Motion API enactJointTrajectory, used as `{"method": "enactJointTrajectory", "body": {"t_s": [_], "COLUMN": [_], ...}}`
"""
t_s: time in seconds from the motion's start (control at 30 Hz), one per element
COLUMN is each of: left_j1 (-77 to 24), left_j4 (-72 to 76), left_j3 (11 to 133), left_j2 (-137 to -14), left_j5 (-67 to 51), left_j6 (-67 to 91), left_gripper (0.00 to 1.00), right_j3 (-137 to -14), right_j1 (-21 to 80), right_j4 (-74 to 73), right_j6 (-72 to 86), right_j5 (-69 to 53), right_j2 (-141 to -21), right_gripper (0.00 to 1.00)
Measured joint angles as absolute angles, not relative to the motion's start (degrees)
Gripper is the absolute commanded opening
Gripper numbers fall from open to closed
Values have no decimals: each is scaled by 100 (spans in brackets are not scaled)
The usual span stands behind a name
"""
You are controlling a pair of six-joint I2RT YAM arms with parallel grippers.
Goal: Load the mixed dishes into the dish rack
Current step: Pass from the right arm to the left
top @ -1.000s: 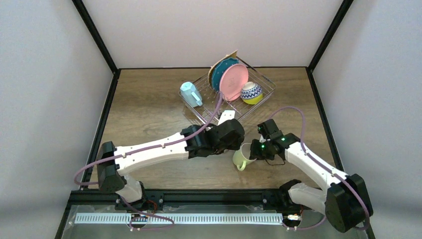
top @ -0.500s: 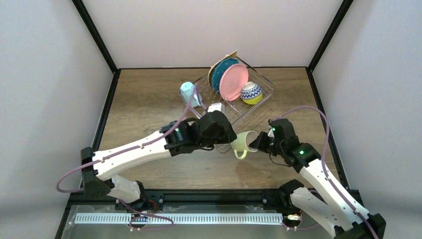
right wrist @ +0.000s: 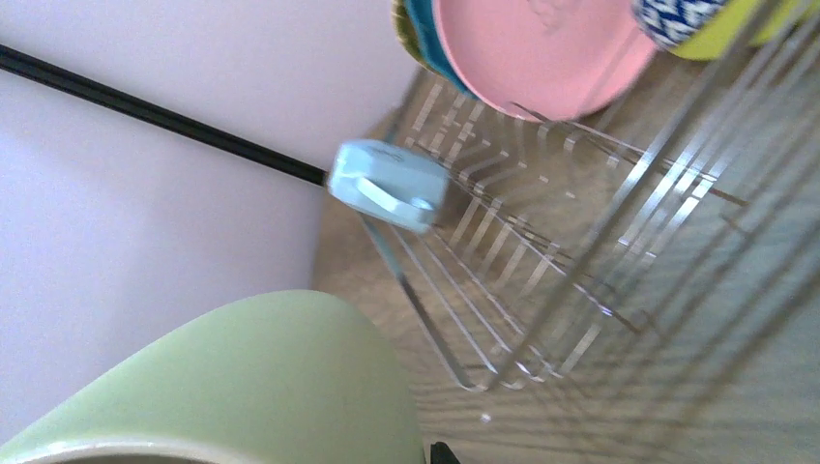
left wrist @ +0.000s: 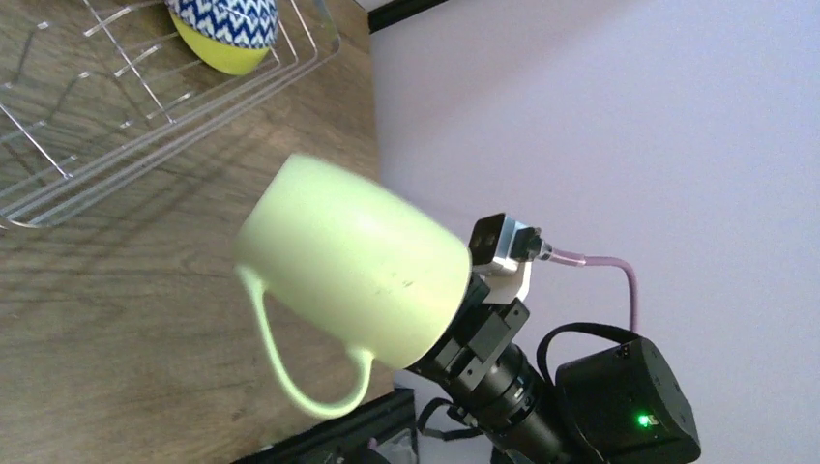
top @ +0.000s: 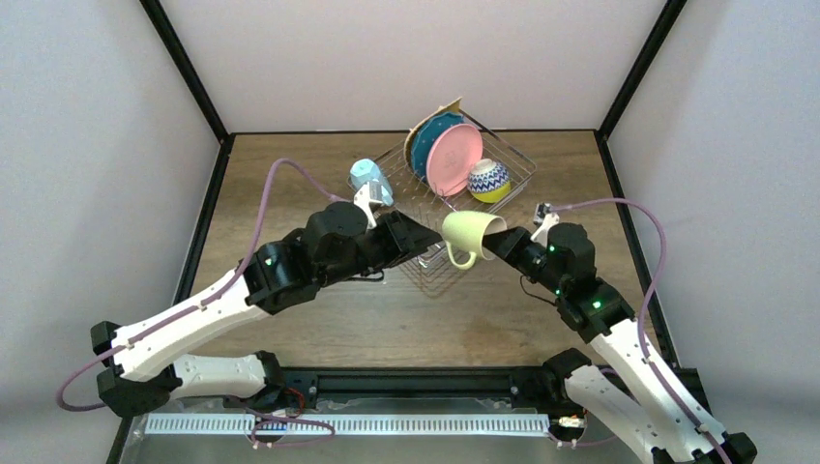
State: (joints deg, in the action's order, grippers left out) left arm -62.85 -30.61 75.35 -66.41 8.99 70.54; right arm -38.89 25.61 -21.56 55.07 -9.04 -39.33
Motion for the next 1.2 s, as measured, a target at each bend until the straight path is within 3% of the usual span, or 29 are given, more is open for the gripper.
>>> {"method": "enactJointTrajectory", "body": {"t_s": [0.43, 1.2], "left_j1": [-6259, -6042], "left_j4": [-2189, -1345], "left_j3": [6886, 6652], "left_j2": [-6410, -6440], "left_j5": [381, -336], "left_j6": [7474, 7474], "left_gripper": [100, 100], "right_j3": [-3889, -3957], "right_j1": [2561, 2561], "right_j4": [-502, 137], "right_j6": [6525, 7262], "right_j5": [-1406, -2676], "right_j2": [-3959, -4165], "right_gripper": [1, 1]}}
